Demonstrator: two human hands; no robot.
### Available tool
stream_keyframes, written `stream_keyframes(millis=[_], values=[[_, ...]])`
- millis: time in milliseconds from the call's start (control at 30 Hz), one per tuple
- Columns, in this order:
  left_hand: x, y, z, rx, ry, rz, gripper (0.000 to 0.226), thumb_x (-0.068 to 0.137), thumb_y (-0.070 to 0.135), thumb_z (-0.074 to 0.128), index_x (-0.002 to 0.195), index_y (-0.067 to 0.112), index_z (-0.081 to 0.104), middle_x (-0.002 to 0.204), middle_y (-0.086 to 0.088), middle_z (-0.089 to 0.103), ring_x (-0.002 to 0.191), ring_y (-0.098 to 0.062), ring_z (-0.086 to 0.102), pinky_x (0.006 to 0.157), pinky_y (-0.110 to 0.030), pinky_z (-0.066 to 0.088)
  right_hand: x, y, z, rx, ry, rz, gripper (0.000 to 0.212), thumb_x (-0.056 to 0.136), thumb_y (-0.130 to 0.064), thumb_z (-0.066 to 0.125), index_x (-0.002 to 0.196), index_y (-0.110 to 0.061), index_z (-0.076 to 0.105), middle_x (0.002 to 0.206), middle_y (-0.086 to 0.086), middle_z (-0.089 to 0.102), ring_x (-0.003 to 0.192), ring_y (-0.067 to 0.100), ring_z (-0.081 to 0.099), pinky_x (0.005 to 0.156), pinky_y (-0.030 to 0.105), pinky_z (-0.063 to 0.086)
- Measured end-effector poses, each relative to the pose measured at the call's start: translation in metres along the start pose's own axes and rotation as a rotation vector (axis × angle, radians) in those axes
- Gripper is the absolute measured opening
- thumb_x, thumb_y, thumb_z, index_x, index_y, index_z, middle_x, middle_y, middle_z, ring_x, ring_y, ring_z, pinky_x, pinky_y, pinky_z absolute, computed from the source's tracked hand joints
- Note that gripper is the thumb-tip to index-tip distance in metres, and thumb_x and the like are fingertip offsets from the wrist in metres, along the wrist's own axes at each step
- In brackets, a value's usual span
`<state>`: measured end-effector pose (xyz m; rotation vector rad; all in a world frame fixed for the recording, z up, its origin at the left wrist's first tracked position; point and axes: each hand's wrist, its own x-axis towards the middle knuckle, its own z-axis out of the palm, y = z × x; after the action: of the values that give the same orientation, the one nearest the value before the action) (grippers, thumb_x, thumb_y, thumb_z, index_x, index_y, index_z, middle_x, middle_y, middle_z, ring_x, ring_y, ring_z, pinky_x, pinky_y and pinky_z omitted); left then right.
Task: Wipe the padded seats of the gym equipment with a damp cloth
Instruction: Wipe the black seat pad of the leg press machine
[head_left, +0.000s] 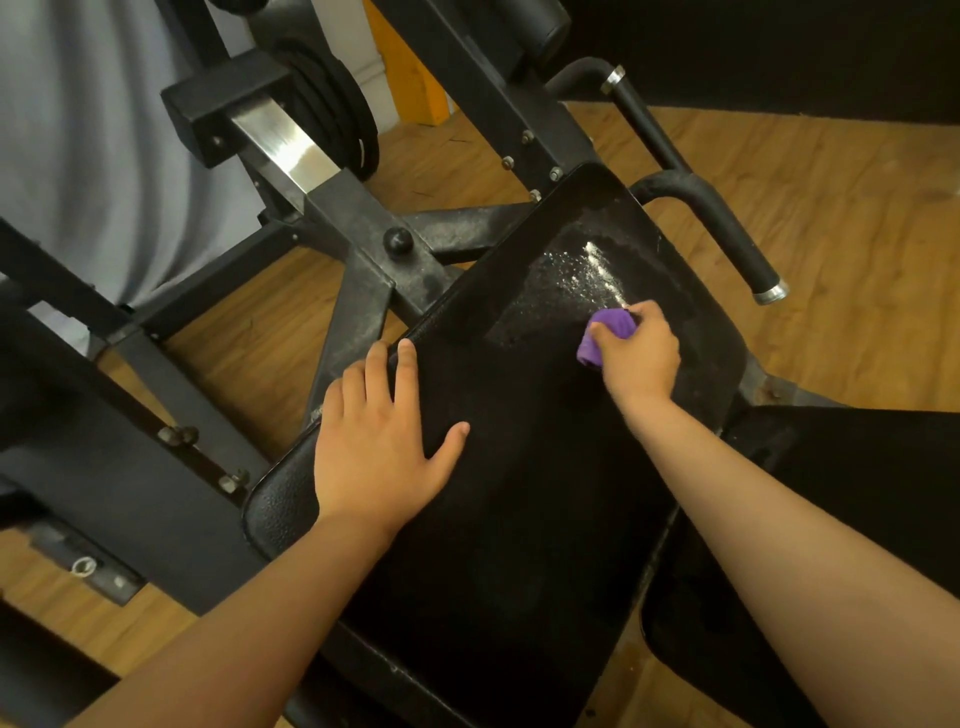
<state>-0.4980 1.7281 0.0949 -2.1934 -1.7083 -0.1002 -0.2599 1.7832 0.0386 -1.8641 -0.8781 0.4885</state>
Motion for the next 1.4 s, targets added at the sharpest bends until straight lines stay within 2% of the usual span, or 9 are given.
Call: stream_keyframes(millis=[133,233,400,600,733,933,1067,1233,1400], values=[[0.000,0.001,0.001,0.000,0.001,0.000,0.088,0.085,0.069,0.034,0.146,0.006,0.030,0.142,-0.018,0.041,0.122,-0.034,0.045,0.097,-0.045,0.041,-0.018,-0.028,0.017,0.087,-0.029,-0.139,0.012,0.089,-0.014,0.062,0.091,-0.017,0.050,0.085,-0.005,0.057,0.077,0.010,0.056,0.058,0.015,0.036],[0.001,0.001,0.001,0.002,-0.006,-0.009,0.089,0.084,0.070,0.035,0.147,0.007,0.030,0.144,-0.017,0.040,0.124,-0.033,0.044,0.099,-0.045,0.041,-0.040,-0.055,0.031,0.195,-0.136,-0.301,0.011,0.086,-0.015,0.065,0.089,-0.017,0.054,0.083,-0.004,0.060,0.077,0.011,0.059,0.067,0.025,0.049],[0.001,0.000,0.002,0.003,-0.001,-0.001,0.089,0.085,0.070,0.037,0.148,0.008,0.029,0.145,-0.018,0.039,0.124,-0.033,0.043,0.100,-0.045,0.041,-0.045,-0.063,0.037,0.167,-0.326,-0.491,0.017,0.085,-0.023,0.069,0.097,-0.018,0.059,0.091,-0.004,0.063,0.086,0.011,0.062,0.073,0.028,0.052],[0.001,0.002,0.001,-0.004,0.000,-0.013,0.089,0.084,0.070,0.036,0.147,0.007,0.030,0.144,-0.018,0.040,0.123,-0.034,0.044,0.100,-0.046,0.042,0.004,-0.027,0.012,0.074,-0.072,-0.245,0.020,0.090,-0.028,0.063,0.103,-0.015,0.057,0.092,-0.002,0.059,0.088,0.017,0.060,0.071,0.023,0.042],[0.001,0.002,0.001,-0.005,0.010,-0.016,0.090,0.083,0.071,0.036,0.145,0.007,0.033,0.142,-0.018,0.042,0.121,-0.035,0.045,0.098,-0.046,0.042,0.006,-0.026,0.014,-0.066,-0.050,-0.137,0.028,0.096,-0.033,0.054,0.116,-0.013,0.051,0.099,0.000,0.056,0.096,0.019,0.058,0.072,0.028,0.040],[0.001,0.002,0.002,-0.003,0.015,-0.015,0.090,0.083,0.072,0.042,0.145,0.007,0.032,0.142,-0.018,0.042,0.122,-0.035,0.045,0.099,-0.046,0.043,-0.011,-0.071,0.030,0.023,-0.280,-0.318,0.032,0.095,-0.014,0.050,0.127,-0.011,0.050,0.122,0.006,0.046,0.096,0.009,0.044,0.080,0.021,0.035],[0.001,0.002,0.002,-0.007,0.017,-0.017,0.089,0.083,0.071,0.040,0.145,0.007,0.033,0.142,-0.018,0.042,0.121,-0.035,0.045,0.098,-0.047,0.043,-0.002,-0.076,0.033,0.070,-0.270,-0.361,0.027,0.092,-0.016,0.056,0.119,-0.014,0.055,0.117,0.007,0.055,0.104,0.018,0.054,0.089,0.030,0.046],[0.001,0.003,0.003,-0.013,0.025,-0.020,0.089,0.083,0.071,0.040,0.145,0.007,0.033,0.141,-0.018,0.042,0.121,-0.035,0.045,0.099,-0.047,0.043,0.025,-0.036,0.016,0.135,-0.040,-0.136,0.031,0.093,-0.019,0.060,0.120,-0.014,0.047,0.110,-0.002,0.053,0.099,0.009,0.054,0.072,0.013,0.040],[0.001,0.003,0.003,-0.009,0.025,-0.027,0.089,0.082,0.071,0.039,0.144,0.007,0.034,0.141,-0.018,0.043,0.121,-0.036,0.046,0.098,-0.047,0.043,0.024,-0.039,0.020,0.149,0.001,-0.176,0.025,0.089,-0.016,0.063,0.110,-0.016,0.048,0.101,-0.002,0.057,0.087,0.007,0.057,0.061,0.010,0.038]])
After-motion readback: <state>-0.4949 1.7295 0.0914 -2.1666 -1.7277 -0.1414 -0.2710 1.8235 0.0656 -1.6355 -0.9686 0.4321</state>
